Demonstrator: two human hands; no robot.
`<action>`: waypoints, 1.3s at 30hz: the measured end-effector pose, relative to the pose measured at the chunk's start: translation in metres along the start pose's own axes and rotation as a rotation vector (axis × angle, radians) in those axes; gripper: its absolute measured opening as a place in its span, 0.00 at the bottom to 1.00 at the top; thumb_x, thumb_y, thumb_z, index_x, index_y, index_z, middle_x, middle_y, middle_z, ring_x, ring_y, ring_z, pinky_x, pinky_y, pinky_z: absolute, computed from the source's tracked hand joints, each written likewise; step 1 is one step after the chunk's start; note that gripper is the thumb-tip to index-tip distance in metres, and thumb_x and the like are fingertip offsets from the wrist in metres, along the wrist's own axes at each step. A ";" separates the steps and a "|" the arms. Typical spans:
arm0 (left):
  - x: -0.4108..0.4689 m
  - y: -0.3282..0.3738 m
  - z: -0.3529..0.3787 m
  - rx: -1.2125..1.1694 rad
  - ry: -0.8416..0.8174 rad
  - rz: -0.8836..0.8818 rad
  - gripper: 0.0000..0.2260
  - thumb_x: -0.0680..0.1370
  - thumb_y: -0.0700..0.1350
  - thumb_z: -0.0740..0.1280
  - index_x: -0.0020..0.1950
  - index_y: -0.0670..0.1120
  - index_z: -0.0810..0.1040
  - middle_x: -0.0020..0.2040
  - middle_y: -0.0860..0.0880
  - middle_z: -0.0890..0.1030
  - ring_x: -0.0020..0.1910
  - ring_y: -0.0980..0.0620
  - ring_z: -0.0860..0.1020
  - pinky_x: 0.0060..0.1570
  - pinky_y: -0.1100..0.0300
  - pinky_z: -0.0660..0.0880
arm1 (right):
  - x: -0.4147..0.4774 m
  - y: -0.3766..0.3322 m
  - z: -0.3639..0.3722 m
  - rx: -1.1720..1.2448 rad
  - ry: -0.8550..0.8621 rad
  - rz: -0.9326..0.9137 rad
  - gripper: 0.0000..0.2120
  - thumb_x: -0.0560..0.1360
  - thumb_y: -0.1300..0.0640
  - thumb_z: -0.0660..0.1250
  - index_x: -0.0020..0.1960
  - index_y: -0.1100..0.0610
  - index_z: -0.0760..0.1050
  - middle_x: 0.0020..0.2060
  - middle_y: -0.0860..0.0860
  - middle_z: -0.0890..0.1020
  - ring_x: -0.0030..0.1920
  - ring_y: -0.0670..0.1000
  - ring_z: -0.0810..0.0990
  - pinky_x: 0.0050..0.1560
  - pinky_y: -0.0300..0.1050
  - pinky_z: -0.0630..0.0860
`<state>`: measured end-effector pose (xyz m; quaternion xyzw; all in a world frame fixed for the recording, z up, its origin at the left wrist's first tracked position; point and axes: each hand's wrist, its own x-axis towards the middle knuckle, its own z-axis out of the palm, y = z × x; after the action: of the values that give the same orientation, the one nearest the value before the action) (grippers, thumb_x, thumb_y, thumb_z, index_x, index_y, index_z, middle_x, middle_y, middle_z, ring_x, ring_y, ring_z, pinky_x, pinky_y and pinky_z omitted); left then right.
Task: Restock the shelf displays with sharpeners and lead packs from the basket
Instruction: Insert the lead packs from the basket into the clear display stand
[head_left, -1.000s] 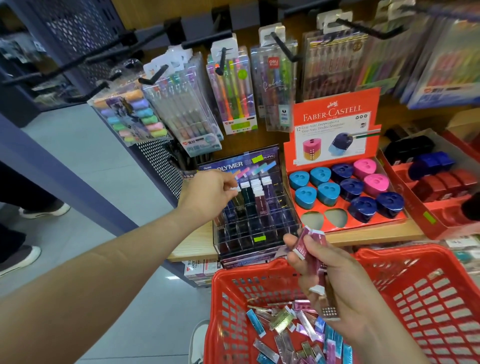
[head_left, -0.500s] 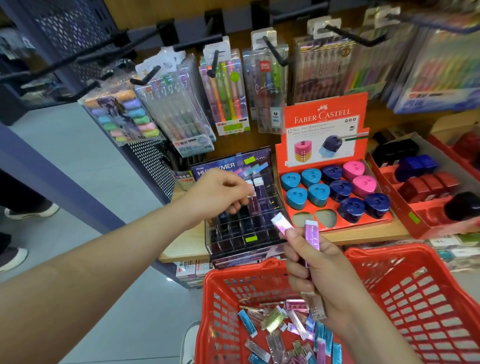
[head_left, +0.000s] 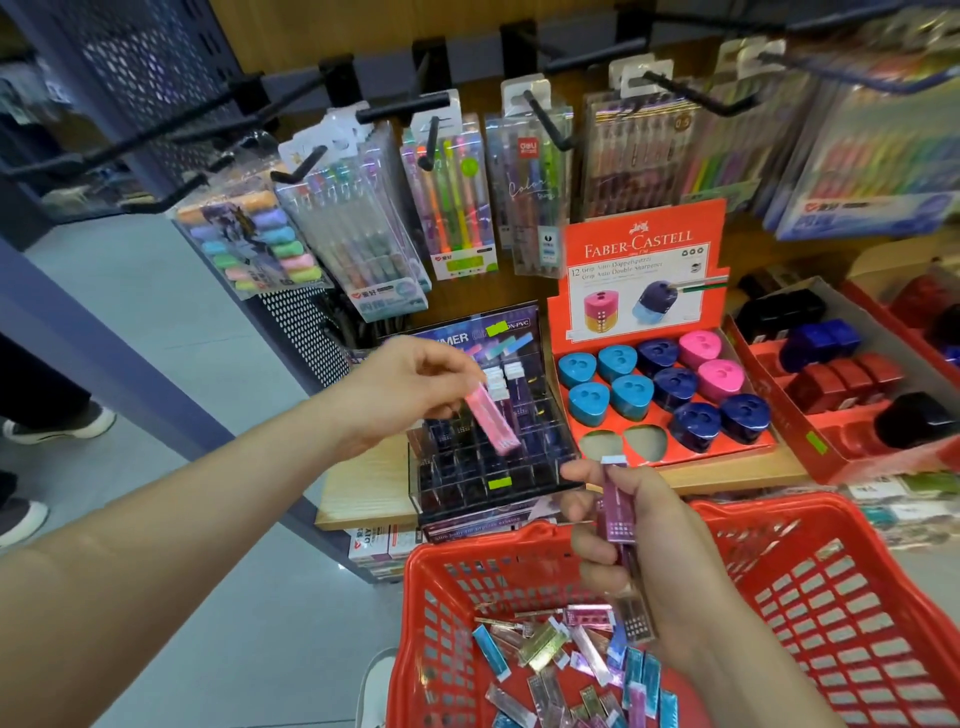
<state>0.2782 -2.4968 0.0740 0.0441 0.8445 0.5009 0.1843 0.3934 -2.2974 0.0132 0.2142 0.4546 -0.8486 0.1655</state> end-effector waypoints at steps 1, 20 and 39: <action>0.003 -0.003 -0.007 0.063 0.076 0.023 0.04 0.77 0.38 0.68 0.47 0.44 0.83 0.38 0.47 0.81 0.38 0.53 0.76 0.39 0.64 0.76 | 0.000 0.000 -0.003 -0.013 0.005 0.009 0.14 0.80 0.57 0.57 0.58 0.62 0.78 0.33 0.55 0.77 0.25 0.47 0.63 0.22 0.36 0.55; 0.029 -0.011 0.029 0.701 0.262 0.256 0.08 0.77 0.46 0.69 0.54 0.47 0.83 0.47 0.52 0.83 0.44 0.58 0.78 0.51 0.64 0.74 | -0.003 0.002 -0.021 -0.120 -0.009 0.011 0.09 0.78 0.57 0.63 0.52 0.63 0.75 0.36 0.56 0.85 0.20 0.44 0.64 0.20 0.33 0.54; 0.024 0.001 0.046 0.153 -0.017 -0.015 0.09 0.78 0.48 0.67 0.46 0.43 0.82 0.36 0.48 0.81 0.34 0.54 0.78 0.37 0.61 0.78 | -0.001 0.003 -0.015 -0.190 -0.085 -0.096 0.07 0.71 0.55 0.68 0.43 0.60 0.77 0.32 0.54 0.78 0.22 0.44 0.61 0.21 0.32 0.56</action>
<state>0.2719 -2.4518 0.0479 0.0559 0.8791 0.4329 0.1916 0.3989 -2.2864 0.0049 0.1393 0.5354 -0.8168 0.1635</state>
